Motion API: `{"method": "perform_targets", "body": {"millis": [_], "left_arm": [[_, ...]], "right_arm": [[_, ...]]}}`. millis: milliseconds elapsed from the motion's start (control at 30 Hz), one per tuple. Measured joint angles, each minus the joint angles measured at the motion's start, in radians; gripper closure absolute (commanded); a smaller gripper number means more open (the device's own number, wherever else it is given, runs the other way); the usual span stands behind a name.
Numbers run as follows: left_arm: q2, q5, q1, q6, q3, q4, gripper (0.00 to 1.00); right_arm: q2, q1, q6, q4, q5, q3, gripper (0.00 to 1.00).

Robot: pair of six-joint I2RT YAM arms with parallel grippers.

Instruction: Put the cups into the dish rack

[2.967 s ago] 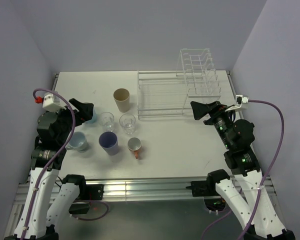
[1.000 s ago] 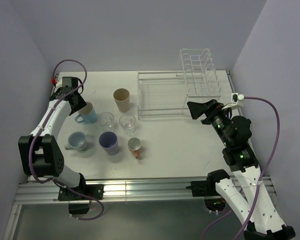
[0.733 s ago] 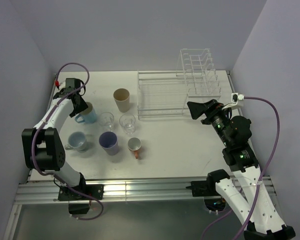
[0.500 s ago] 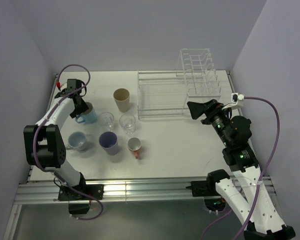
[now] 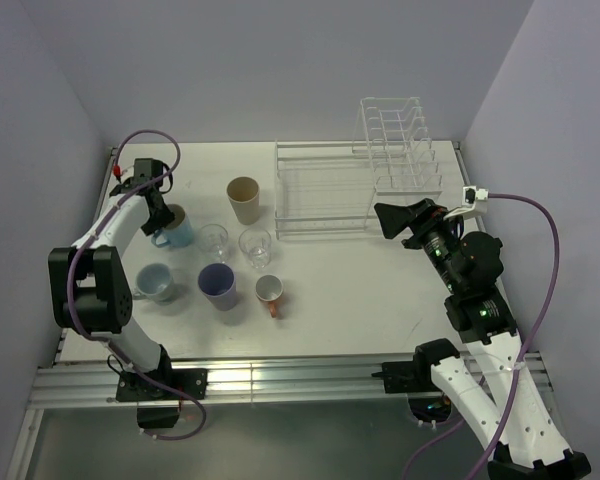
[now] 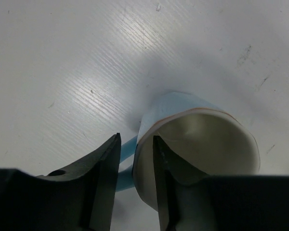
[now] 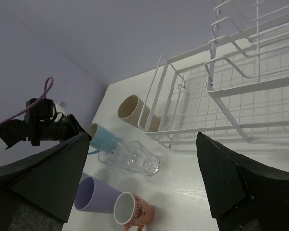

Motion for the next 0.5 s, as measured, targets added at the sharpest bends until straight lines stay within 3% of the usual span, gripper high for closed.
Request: {"method": "perform_targets", "body": {"millis": [133,200,500], "left_arm": [[0.018,0.002,0.018,-0.002,0.0,0.002,0.74],[0.024,0.003,0.022,-0.01,0.0,0.002,0.98],[0.002,0.035,0.03,-0.008,0.003,0.014,1.0]], "right_arm": [[0.0,0.0,0.0,0.0,0.002,-0.001,0.0],[0.0,0.0,0.0,-0.001,0.002,-0.001,0.0],[0.004,0.0,-0.001,-0.001,0.0,-0.001,0.0]]}}
